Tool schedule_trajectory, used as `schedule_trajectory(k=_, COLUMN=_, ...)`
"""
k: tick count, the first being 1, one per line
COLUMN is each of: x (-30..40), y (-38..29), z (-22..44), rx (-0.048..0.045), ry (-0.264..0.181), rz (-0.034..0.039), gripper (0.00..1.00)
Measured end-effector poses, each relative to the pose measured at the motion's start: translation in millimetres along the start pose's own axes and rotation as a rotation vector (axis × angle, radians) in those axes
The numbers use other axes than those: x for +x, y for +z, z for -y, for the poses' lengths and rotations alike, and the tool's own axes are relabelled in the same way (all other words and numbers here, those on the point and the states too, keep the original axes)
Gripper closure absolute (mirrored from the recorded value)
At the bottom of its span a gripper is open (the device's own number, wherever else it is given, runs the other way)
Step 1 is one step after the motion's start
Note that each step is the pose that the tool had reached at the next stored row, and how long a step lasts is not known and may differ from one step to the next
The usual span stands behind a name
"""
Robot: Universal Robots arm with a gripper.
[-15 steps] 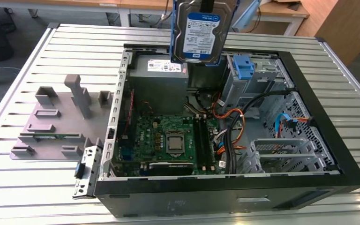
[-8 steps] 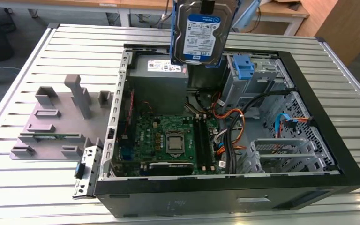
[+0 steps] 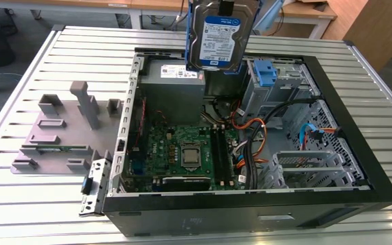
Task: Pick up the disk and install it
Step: 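Pick up the disk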
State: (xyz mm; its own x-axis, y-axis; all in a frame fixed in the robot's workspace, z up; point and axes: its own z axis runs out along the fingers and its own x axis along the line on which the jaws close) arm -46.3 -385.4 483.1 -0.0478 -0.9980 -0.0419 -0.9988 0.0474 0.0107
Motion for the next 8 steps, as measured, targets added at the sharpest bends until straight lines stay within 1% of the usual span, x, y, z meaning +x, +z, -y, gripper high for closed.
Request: schedule_trajectory(k=8, x=1.7, y=-0.1, z=0.1, rx=0.0001, ry=0.0, rz=-0.001, gripper=0.65)
